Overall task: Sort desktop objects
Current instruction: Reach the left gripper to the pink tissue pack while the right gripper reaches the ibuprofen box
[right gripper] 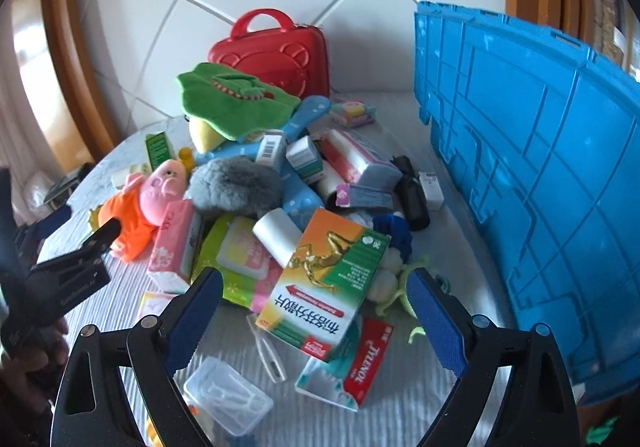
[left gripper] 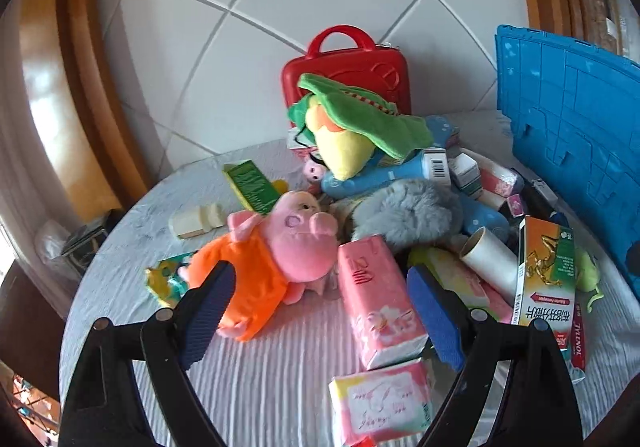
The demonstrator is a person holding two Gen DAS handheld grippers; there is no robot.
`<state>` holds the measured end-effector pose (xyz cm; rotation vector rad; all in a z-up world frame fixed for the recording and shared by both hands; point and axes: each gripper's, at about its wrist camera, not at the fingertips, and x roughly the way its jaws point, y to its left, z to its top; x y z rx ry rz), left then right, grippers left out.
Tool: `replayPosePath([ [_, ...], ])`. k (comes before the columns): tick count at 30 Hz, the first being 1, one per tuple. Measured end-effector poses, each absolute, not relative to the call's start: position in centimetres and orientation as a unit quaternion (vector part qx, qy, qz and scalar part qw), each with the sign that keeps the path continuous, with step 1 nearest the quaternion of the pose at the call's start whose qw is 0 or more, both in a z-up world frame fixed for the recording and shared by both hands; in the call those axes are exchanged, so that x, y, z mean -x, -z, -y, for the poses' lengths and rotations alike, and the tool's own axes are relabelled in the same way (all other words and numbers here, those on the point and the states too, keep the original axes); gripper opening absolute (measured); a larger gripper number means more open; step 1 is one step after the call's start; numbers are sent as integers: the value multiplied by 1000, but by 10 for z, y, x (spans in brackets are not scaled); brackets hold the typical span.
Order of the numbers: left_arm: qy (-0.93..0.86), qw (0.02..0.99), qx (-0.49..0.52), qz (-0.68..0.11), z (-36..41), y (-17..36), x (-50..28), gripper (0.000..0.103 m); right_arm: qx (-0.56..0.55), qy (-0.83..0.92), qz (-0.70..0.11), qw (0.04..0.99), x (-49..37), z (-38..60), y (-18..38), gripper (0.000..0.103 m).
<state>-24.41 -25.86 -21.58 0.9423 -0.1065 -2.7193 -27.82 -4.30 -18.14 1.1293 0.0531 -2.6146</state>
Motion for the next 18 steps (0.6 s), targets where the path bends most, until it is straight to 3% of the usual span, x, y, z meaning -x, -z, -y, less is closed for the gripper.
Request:
replayPosePath([
  [6, 931, 70, -358, 36, 248, 249, 288, 88, -421, 900, -9, 112, 286, 44, 205, 94],
  [11, 913, 85, -398, 37, 258, 283, 304, 88, -431, 897, -3, 100, 299, 36, 218, 94],
  [18, 910, 87, -403, 31, 271, 291, 307, 88, -462, 880, 10, 104, 322, 50, 250, 94],
])
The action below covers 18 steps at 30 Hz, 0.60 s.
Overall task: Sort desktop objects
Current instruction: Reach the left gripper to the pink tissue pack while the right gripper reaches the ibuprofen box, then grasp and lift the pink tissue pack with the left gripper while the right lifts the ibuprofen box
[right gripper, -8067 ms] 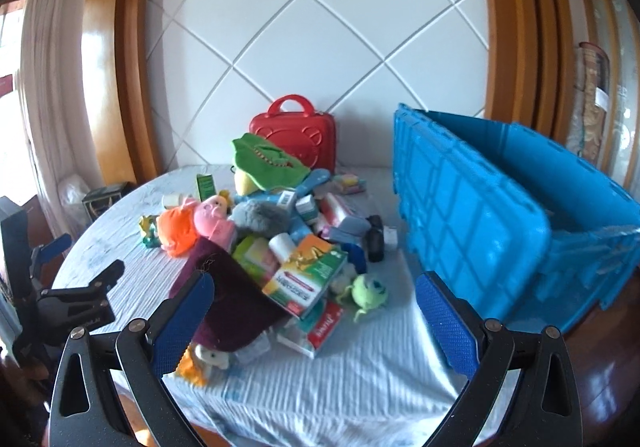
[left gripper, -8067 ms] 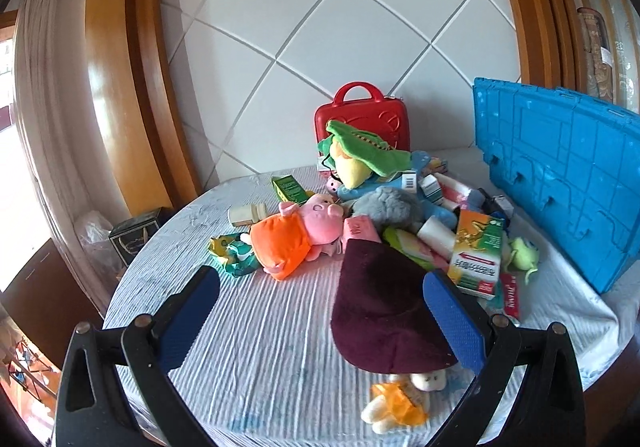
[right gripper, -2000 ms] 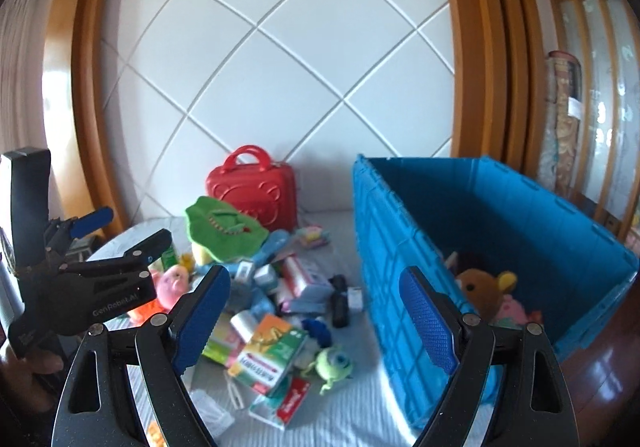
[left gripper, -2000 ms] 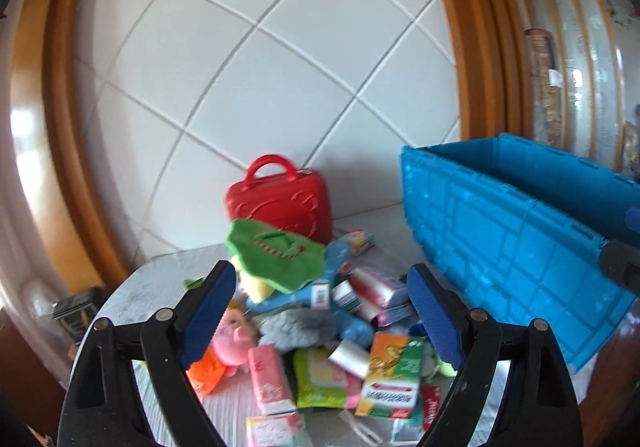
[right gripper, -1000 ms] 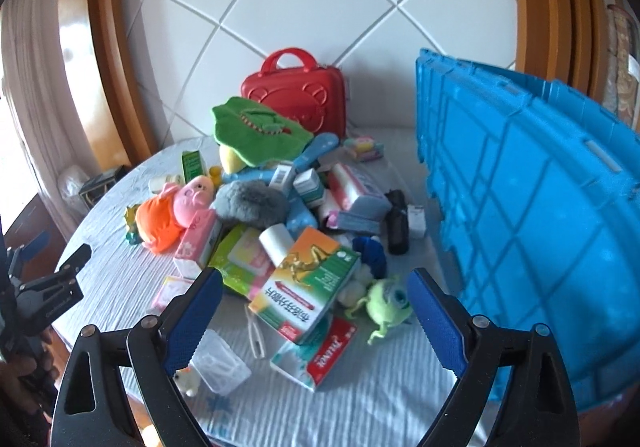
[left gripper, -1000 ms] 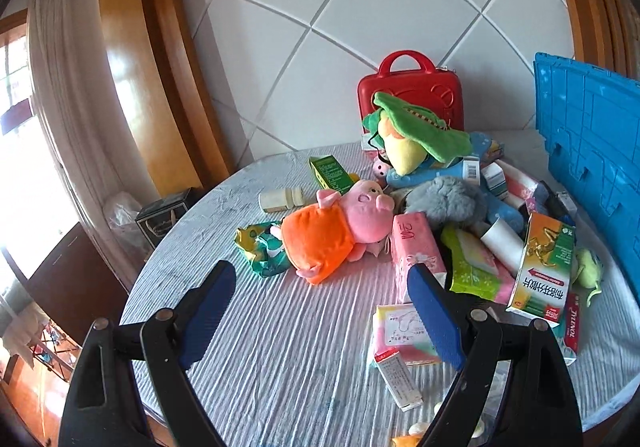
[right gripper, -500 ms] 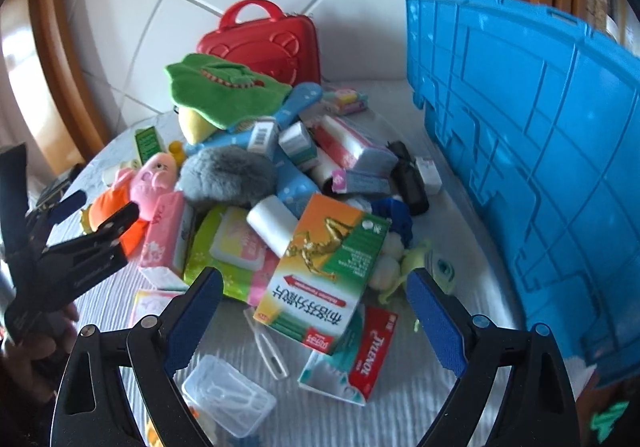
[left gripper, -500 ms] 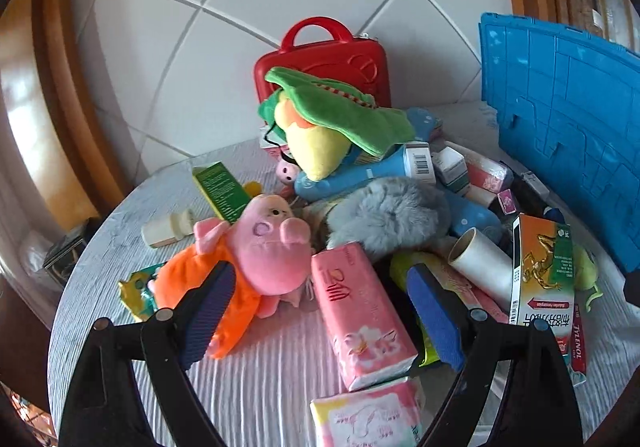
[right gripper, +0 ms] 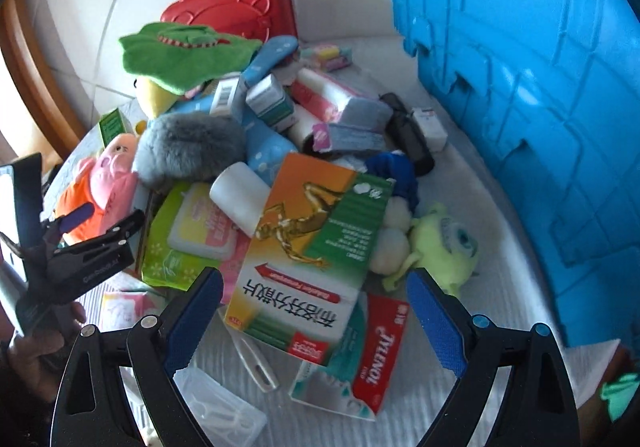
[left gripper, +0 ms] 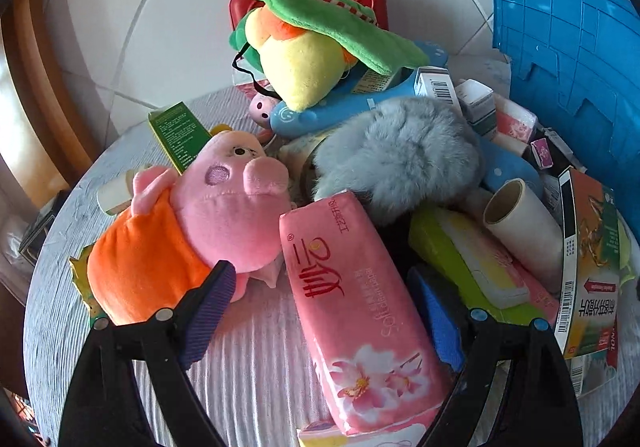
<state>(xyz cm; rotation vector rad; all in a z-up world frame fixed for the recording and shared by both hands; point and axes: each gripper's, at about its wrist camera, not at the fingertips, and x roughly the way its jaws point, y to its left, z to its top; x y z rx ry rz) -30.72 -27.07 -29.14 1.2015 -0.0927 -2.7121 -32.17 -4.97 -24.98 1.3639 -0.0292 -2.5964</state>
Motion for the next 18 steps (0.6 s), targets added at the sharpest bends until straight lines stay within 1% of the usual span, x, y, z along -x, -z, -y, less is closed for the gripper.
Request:
replayPosePath([
  [3, 911, 81, -404, 24, 276, 292, 308, 88, -475, 876, 1, 85, 331, 64, 266, 94],
  [6, 911, 77, -404, 22, 276, 292, 309, 88, -484, 874, -1, 46, 341, 75, 284, 94],
  [9, 912, 69, -402, 30, 277, 293, 310, 88, -485, 874, 13, 20, 345, 77, 295, 94],
  [13, 913, 61, -403, 30, 277, 298, 309, 88, -496, 868, 13, 5, 351, 83, 309, 94],
  [16, 910, 54, -410, 25, 280, 304, 309, 88, -491, 871, 11, -1, 353, 85, 309, 90],
  [17, 909, 50, -414, 25, 280, 306, 309, 85, -490, 872, -3, -2, 353, 87, 309, 89],
  [18, 908, 41, -416, 24, 279, 308, 308, 79, -490, 872, -14, -3, 354, 90, 310, 89],
])
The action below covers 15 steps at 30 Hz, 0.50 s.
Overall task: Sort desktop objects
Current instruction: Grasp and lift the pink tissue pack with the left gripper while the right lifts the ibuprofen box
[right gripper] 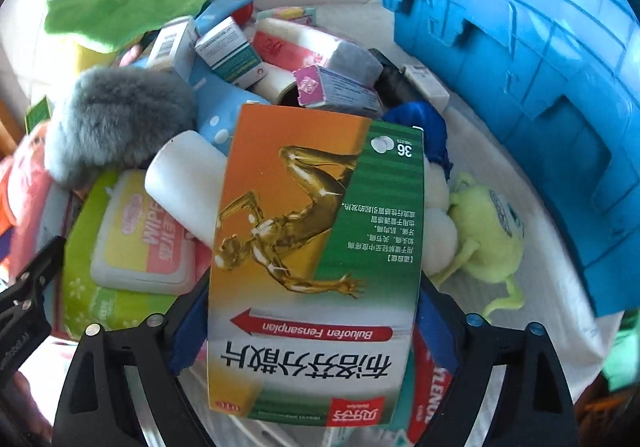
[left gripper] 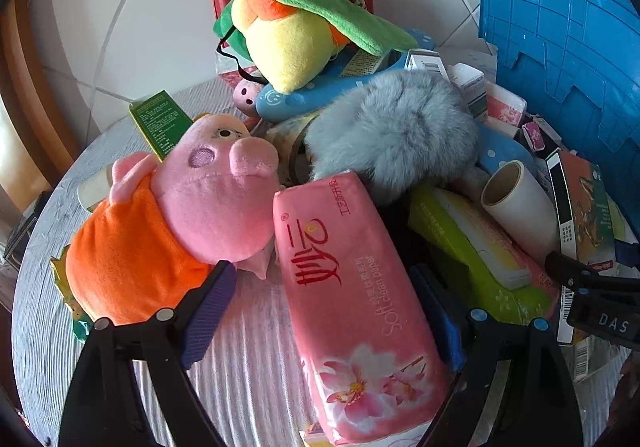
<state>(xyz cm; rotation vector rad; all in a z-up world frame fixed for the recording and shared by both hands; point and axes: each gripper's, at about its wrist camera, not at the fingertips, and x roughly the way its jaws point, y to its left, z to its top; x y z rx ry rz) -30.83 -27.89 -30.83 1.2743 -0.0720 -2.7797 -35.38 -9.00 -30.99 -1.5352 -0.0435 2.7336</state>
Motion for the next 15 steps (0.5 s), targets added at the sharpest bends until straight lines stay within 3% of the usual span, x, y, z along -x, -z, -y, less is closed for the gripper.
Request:
replayPosePath([
  [1, 908, 31, -417, 22, 278, 310, 308, 60, 490, -872, 18, 1, 353, 91, 310, 89],
  [2, 908, 23, -418, 23, 276, 310, 307, 55, 490, -872, 20, -3, 353, 91, 309, 88],
  [15, 919, 38, -390, 32, 282, 276, 288, 50, 443, -894, 43, -53, 329, 92, 266, 88],
])
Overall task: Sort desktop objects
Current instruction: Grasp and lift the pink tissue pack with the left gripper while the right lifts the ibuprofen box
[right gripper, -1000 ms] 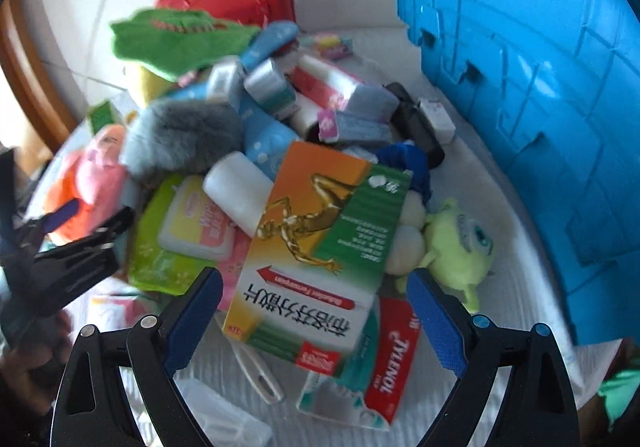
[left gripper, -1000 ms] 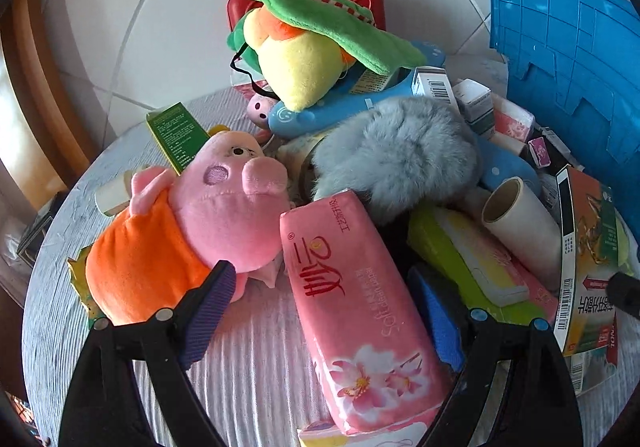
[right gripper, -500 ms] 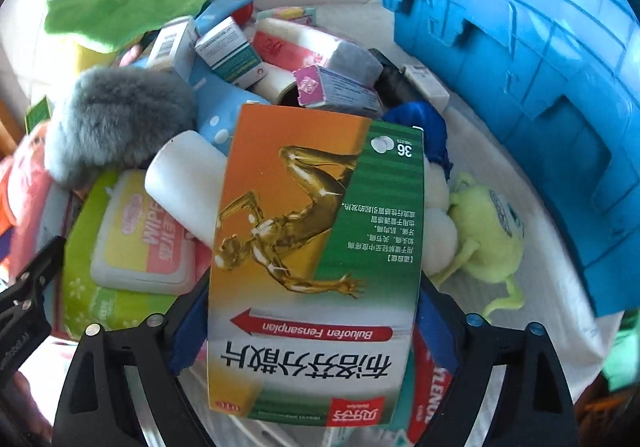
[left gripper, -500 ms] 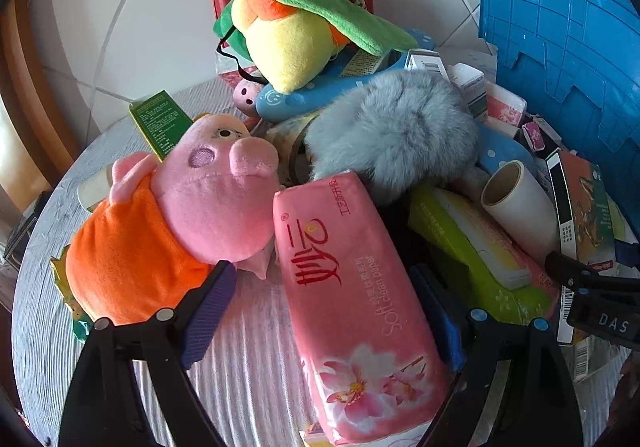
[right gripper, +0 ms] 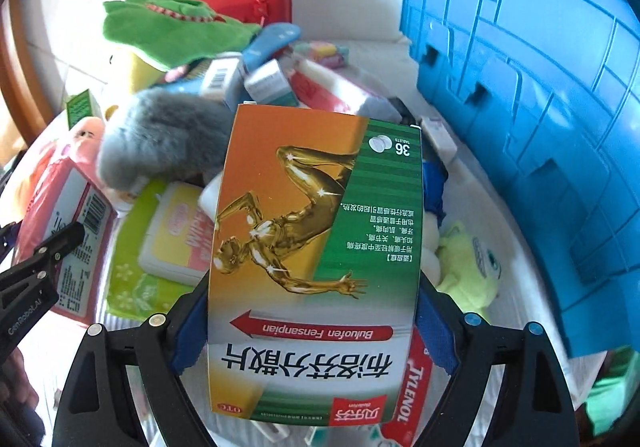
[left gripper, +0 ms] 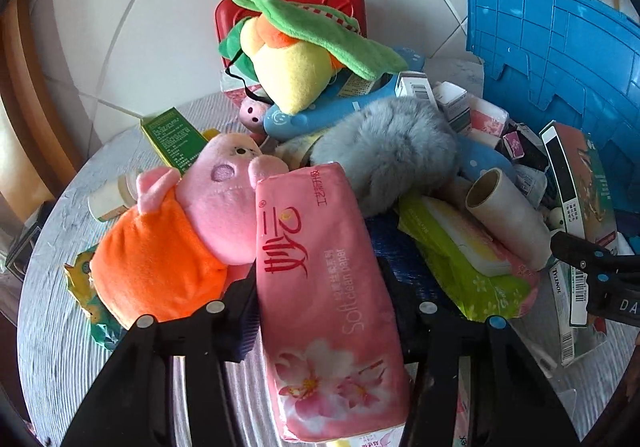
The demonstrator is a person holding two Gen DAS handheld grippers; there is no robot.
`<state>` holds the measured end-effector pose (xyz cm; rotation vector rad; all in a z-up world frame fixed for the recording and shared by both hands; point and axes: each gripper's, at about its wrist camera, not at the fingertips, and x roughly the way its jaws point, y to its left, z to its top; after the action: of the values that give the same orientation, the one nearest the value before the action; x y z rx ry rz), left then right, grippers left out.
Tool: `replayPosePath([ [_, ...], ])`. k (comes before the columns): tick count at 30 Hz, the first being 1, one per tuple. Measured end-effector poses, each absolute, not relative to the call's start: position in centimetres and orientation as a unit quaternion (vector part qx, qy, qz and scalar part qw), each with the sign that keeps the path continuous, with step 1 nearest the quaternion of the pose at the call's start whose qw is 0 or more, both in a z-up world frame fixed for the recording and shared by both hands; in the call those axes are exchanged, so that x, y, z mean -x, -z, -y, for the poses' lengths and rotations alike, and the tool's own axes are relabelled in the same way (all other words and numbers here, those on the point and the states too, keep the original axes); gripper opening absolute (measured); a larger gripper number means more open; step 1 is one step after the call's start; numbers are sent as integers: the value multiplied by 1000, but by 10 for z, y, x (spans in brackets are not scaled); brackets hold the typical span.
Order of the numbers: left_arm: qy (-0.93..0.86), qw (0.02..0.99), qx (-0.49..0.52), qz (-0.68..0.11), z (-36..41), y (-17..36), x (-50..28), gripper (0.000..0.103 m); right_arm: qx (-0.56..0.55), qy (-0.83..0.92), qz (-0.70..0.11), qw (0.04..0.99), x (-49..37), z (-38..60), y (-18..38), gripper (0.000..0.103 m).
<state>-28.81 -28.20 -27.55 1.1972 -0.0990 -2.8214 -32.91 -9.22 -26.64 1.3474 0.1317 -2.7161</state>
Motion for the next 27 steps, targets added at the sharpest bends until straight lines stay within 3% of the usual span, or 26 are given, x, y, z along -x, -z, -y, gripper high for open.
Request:
replayPosePath([
  [14, 957, 16, -285, 58, 240, 160, 264, 50, -367, 927, -32, 71, 299, 79, 169, 88],
  [27, 985, -57, -147, 69, 107, 17, 243, 50, -209, 977, -11, 46, 235, -62, -3, 88],
])
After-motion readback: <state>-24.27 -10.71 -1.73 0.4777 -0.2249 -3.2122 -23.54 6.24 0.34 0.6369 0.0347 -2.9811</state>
